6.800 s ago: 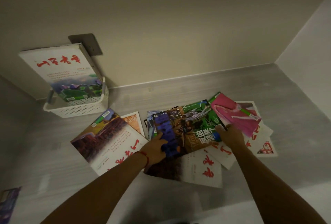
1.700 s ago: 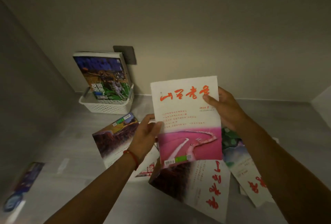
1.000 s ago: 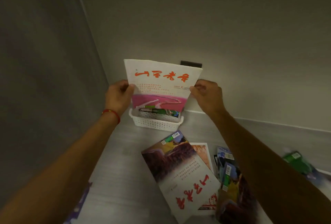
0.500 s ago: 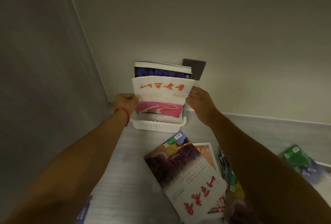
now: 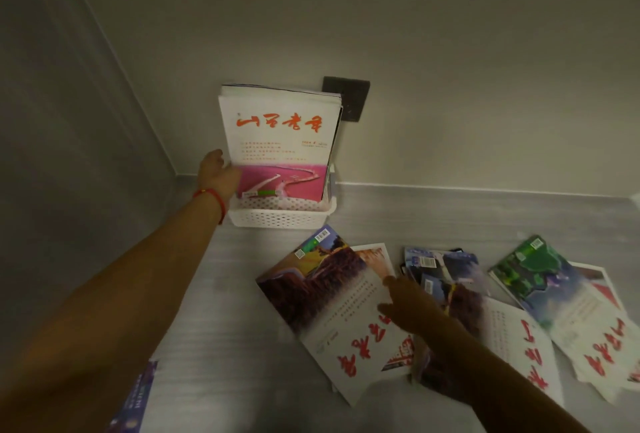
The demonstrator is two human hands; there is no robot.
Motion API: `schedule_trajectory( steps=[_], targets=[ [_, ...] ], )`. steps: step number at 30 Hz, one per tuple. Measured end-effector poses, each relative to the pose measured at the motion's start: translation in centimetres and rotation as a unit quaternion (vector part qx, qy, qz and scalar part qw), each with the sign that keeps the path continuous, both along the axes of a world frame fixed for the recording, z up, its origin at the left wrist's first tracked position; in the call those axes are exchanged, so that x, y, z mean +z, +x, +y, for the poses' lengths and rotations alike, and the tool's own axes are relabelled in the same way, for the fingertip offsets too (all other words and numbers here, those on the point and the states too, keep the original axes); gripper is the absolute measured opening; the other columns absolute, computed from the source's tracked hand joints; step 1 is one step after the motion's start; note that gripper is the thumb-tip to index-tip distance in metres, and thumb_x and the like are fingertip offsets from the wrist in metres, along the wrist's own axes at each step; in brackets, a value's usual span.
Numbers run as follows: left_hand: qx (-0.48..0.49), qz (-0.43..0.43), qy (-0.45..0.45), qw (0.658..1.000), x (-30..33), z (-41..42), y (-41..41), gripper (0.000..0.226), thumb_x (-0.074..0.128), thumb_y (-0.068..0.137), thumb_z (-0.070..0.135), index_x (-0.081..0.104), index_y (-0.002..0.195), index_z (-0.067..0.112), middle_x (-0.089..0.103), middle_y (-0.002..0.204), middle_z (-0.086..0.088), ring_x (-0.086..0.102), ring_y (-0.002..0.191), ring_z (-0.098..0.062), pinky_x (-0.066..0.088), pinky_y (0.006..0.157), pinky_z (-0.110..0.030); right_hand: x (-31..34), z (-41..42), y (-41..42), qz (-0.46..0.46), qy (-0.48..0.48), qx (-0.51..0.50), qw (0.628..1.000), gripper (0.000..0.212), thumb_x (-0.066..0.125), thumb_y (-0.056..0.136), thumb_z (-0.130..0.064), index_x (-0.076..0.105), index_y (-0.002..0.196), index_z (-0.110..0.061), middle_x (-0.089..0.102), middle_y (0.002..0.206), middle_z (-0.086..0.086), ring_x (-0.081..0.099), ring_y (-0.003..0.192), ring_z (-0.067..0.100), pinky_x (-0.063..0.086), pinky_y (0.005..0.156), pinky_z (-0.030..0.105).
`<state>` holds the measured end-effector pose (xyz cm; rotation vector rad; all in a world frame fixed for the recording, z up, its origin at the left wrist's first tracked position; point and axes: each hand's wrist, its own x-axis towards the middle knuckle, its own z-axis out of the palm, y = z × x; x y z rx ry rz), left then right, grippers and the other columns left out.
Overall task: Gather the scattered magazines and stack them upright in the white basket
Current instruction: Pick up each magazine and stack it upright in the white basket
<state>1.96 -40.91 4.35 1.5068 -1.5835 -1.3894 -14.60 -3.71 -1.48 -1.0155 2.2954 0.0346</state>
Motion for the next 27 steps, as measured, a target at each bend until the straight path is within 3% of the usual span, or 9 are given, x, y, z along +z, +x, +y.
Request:
schedule_trajectory(
  steps=[2,4,8,11,15,19,23,25,27],
  targets=[
    [0.001,-0.007,-0.077,0.997,0.1,3.3,0.9,0.039,0.059,0.09,0.008,0.055,0.129,0.009,0.058,0.135,-0.014,0.056,0.123,-0.03,0.048,0.102,-0.038,-1.1,1.2,1.0,0.03,-0.009,-0.008,0.999,0.055,0.062,0.088,-0.046,0.042,0.133,-0.021,0.05,0.133,0.007,0.053,0.121,0.024,0.051,0.097,0.04],
    [-0.032,-0.014,-0.147,0.989,-0.6,7.4,2.1,0.033,0.055,0.089,0.003,0.059,0.12,0.014,0.065,0.121,-0.011,0.063,0.11,-0.027,0.054,0.093,-0.04,-2.1,1.9,1.6,0.053,-0.029,-0.012,0.998,0.063,0.064,0.085,-0.049,0.039,0.136,-0.021,0.045,0.139,0.008,0.044,0.13,0.028,0.044,0.106,0.045],
    [-0.113,-0.037,-0.132,0.984,-3.3,16.5,4.3,0.045,0.056,0.081,-0.008,0.06,0.12,0.012,0.062,0.122,-0.007,0.062,0.106,-0.023,0.055,0.086,-0.037,-2.4,1.8,1.9,0.06,-0.036,-0.051,0.996,0.069,0.07,0.08,-0.048,0.042,0.136,-0.018,0.044,0.14,0.009,0.041,0.132,0.028,0.038,0.11,0.044],
    [-0.166,-0.07,-0.13,0.975,-5.8,21.9,5.4,0.048,0.05,0.074,-0.01,0.068,0.106,0.021,0.065,0.117,-0.002,0.063,0.105,-0.021,0.055,0.094,-0.041,-2.5,1.7,1.4,0.067,-0.025,-0.06,0.996,0.067,0.071,0.08,-0.045,0.044,0.136,-0.018,0.042,0.14,0.009,0.04,0.133,0.029,0.037,0.111,0.046],
    [-0.25,-0.093,-0.128,0.955,-6.2,26.6,6.5,0.042,0.053,0.079,0.013,0.06,0.119,0.023,0.058,0.132,-0.002,0.058,0.118,-0.023,0.053,0.1,-0.046,-2.3,2.8,0.8,-0.046,-0.122,-0.079,0.988,0.041,0.056,0.095,-0.027,0.042,0.133,-0.016,0.058,0.127,0.009,0.062,0.107,0.02,0.055,0.09,0.034],
    [-0.263,-0.101,-0.243,0.928,-3.4,28.1,5.8,0.041,0.049,0.084,0.019,0.06,0.124,0.018,0.059,0.133,-0.006,0.057,0.122,-0.022,0.049,0.106,-0.04,1.3,4.5,0.3,-0.186,-0.228,-0.094,0.951,0.04,0.053,0.099,-0.022,0.043,0.138,-0.025,0.064,0.122,0.001,0.066,0.091,0.008,0.055,0.075,0.021],
    [-0.276,-0.122,-0.347,0.888,0.8,28.8,3.0,0.045,0.062,0.088,0.011,0.053,0.132,0.019,0.058,0.132,-0.011,0.057,0.118,-0.027,0.05,0.103,-0.04,6.9,5.6,-3.5,-0.183,-0.254,-0.011,0.95,0.017,0.061,0.094,-0.021,0.059,0.109,-0.029,0.07,0.098,-0.005,0.071,0.081,0.009,0.061,0.071,0.034],
    [-0.302,-0.164,-0.382,0.858,2.9,29.6,1.1,0.049,0.065,0.089,0.024,0.049,0.135,0.021,0.051,0.141,-0.01,0.051,0.127,-0.028,0.04,0.108,-0.036,10.4,6.4,-5.9,-0.187,-0.249,0.04,0.95,0.012,0.065,0.091,-0.02,0.064,0.101,-0.027,0.073,0.094,-0.005,0.073,0.08,0.009,0.062,0.074,0.039],
    [-0.354,-0.217,-0.433,0.8,4.9,30.4,-0.9,0.058,0.06,0.09,0.045,0.041,0.141,0.026,0.042,0.15,-0.007,0.039,0.138,-0.027,0.032,0.114,-0.04,14.0,7.0,-7.9,-0.209,-0.238,0.106,0.943,0.011,0.068,0.09,-0.022,0.068,0.1,-0.026,0.074,0.094,-0.005,0.073,0.082,0.01,0.062,0.075,0.038]
  ],
)
